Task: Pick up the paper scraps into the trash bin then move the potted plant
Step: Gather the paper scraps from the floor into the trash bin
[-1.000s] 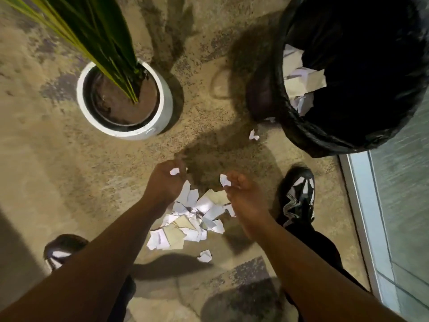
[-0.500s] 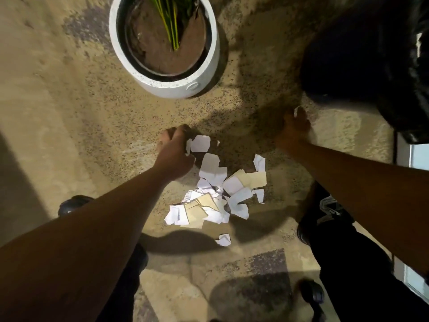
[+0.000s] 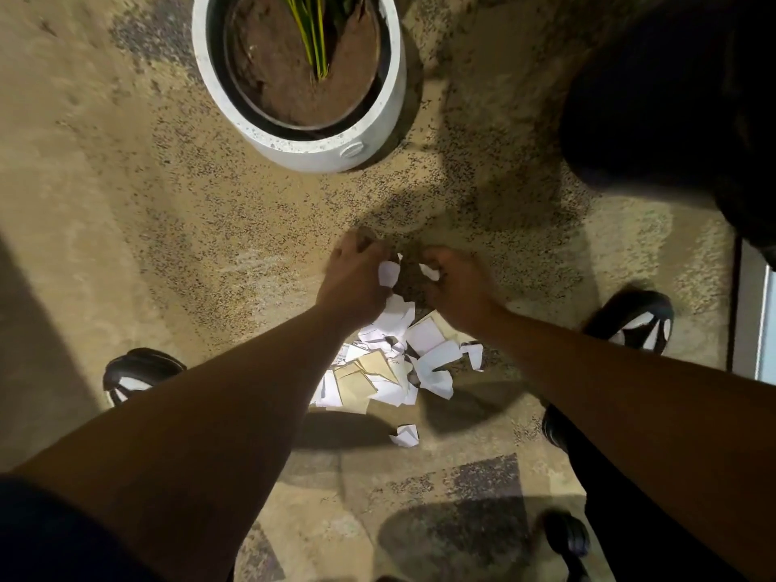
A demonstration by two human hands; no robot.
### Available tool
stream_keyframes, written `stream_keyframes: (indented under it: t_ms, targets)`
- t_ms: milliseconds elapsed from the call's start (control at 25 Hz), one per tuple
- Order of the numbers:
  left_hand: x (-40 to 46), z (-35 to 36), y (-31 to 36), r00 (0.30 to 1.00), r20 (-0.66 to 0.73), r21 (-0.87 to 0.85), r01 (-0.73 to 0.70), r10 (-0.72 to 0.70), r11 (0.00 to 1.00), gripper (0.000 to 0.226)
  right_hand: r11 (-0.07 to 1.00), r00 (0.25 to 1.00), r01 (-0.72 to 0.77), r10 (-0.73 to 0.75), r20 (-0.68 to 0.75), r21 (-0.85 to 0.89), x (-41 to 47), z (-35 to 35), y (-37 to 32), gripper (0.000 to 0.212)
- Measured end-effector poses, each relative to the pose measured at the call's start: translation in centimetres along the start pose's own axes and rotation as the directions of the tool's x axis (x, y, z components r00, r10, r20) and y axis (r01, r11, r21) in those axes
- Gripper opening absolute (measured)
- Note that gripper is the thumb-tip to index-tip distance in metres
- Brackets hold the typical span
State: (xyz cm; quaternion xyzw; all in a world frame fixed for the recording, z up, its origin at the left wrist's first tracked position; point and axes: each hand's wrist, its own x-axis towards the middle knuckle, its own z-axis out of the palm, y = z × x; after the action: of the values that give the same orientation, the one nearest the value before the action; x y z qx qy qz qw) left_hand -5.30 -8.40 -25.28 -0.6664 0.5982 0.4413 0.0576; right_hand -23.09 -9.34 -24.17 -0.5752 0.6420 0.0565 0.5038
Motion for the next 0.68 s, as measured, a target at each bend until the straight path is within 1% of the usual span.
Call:
stream_keyframes:
  t_ms: [80,120,160,240,320,360,440,520,600,680]
  targets:
    - [-0.7,0.6,-0.2,0.996,-0.023,0.097,0.088,-0.086,0.991,0.073,0.998,0.998,0.038,-0.041,0.057,0.051,0.3,1.2,-1.4,0.043]
    - [-1.1,0.9,-0.4,0.990,-0.044,0.116,0.137,-0.133,0.984,0.079,0.998,0.996,0.053,-0.054,0.067,0.020,0.7,1.9,-1.6,0.055]
    - [-1.6,1.1,-0.7,0.984,-0.065,0.089,0.173,-0.168,0.981,0.083,0.998,0.996,0.051,-0.047,0.072,-0.047,0.9,2.3,-2.1,0.065]
    - [-2.2,1.8,-1.2,0.981,-0.101,-0.033,0.163,-0.166,0.986,0.086,0.987,0.995,0.033,-0.019,0.094,-0.160,1.4,3.1,-2.9,0.075]
    - [-2.4,2.5,-1.5,0.981,-0.101,-0.161,0.149,-0.167,0.976,0.081,0.980,0.996,0.038,-0.021,0.088,-0.196,1.8,3.7,-3.7,0.074]
    - [-2.3,2.7,-1.5,0.976,-0.086,-0.221,0.176,-0.199,0.959,0.079,0.973,0.997,0.058,-0.044,0.069,-0.223,1.9,3.9,-3.8,0.070]
    - [-2.2,2.9,-1.4,0.969,-0.064,-0.299,0.208,-0.238,0.931,0.073,0.927,0.989,0.144,-0.122,0.084,-0.346,1.6,3.8,-3.7,0.062]
    - [-2.4,3.0,-1.5,0.975,-0.058,-0.315,0.184,-0.213,0.931,0.072,0.848,0.969,0.243,-0.193,0.152,-0.471,1.0,3.8,-3.2,0.066]
    - [-2.7,2.9,-1.7,0.987,-0.052,-0.289,0.131,-0.152,0.948,0.071,0.772,0.961,0.275,-0.203,0.187,-0.572,0.4,4.0,-2.6,0.071]
    - [-3.3,2.9,-2.0,0.994,-0.040,-0.227,0.085,-0.097,0.970,0.063,0.724,0.958,0.286,-0.215,0.189,-0.627,-0.1,4.6,-1.9,0.068]
